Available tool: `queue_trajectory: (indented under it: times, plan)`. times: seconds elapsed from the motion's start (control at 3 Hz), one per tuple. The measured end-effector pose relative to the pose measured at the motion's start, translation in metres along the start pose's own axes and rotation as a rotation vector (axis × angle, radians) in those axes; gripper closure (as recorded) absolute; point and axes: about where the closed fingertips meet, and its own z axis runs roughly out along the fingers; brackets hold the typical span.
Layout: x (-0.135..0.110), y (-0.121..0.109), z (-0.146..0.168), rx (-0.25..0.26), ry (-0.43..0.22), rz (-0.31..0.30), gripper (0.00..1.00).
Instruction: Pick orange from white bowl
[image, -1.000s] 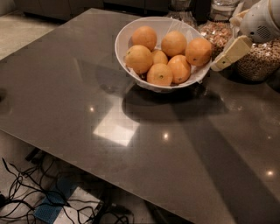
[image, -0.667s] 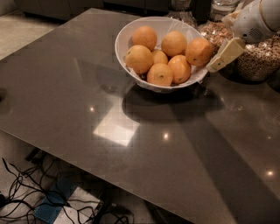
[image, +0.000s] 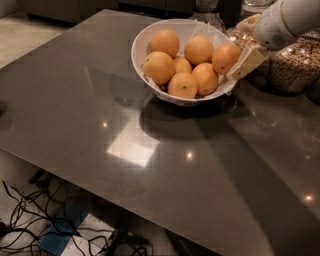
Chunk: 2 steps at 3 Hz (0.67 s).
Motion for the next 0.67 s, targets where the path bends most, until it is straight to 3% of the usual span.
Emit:
queue_trajectory:
  times: [0.67]
  plan:
    - [-0.0071, -0.0001, 0.0166, -0.046, -0.023, -0.027, 0.16]
